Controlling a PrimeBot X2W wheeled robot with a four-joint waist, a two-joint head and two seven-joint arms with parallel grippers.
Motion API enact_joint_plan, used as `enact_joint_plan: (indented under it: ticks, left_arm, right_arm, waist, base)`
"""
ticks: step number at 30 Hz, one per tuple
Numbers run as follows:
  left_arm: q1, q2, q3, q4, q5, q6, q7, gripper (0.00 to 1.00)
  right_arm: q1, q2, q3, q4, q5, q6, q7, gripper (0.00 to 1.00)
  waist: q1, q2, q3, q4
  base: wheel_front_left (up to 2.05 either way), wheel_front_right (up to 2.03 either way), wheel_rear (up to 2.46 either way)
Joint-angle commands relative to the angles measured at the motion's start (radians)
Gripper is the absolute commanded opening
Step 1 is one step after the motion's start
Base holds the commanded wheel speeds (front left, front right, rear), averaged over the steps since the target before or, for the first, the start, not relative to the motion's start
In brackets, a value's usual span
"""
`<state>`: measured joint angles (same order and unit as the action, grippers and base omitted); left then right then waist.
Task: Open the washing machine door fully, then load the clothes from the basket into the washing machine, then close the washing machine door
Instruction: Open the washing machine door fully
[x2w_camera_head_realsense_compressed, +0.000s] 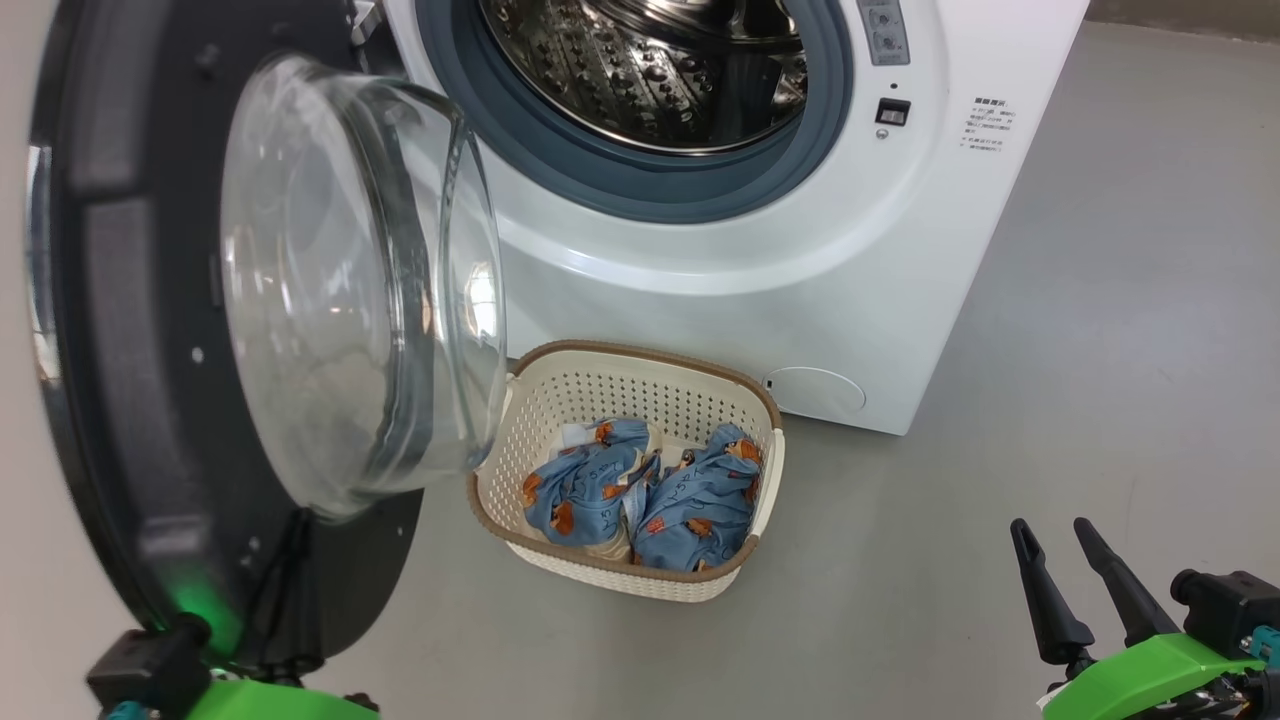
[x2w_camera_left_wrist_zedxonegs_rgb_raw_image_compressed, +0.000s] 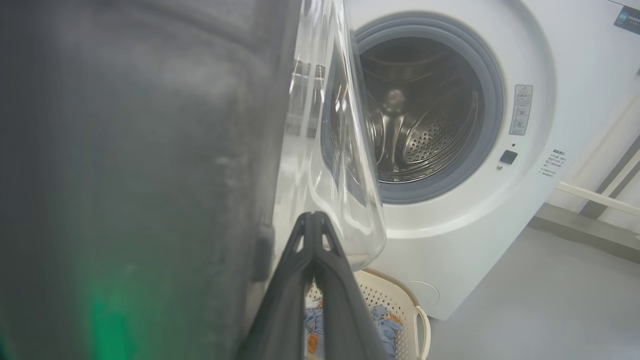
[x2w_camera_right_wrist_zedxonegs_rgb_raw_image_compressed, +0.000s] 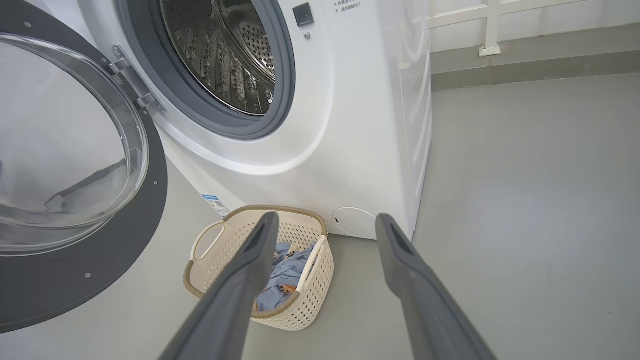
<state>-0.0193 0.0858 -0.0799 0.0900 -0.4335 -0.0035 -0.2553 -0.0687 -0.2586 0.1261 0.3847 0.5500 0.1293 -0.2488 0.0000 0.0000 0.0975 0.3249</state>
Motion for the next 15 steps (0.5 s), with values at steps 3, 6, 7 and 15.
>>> enact_joint_plan:
  ticks: [3, 6, 7, 15]
  left_arm:
    - [-0.017, 0.043, 0.076, -0.023, 0.012, 0.022, -0.006, 0.0]
    - [-0.018, 0.053, 0.104, -0.025, 0.013, 0.034, -0.006, 0.0]
    - [-0.018, 0.057, 0.112, -0.027, 0.014, 0.037, -0.006, 0.0]
    - [-0.033, 0.087, 0.165, -0.016, 0.016, 0.045, -0.006, 0.0]
  right_arm:
    - [-0.022, -0.021, 0.019, -0.025, -0.014, 0.001, -0.013, 1.0]
    - [-0.022, -0.022, 0.019, -0.025, -0.016, 0.001, -0.013, 1.0]
    - [-0.022, -0.022, 0.018, -0.026, -0.017, 0.001, -0.013, 1.0]
    - [-0.024, -0.024, 0.007, -0.027, -0.031, 0.001, -0.013, 1.0]
  waist:
    - [0.0, 0.0, 0.002, 0.001]
    - [0.0, 0.0, 0.004, 0.002]
    - [0.0, 0.0, 0.004, 0.003]
    - [0.0, 0.0, 0.01, 0.009]
  base:
    - [0.0, 0.0, 0.0]
    - [0.0, 0.0, 0.0]
    - [0.0, 0.0, 0.0]
    - [0.0, 0.0, 0.0]
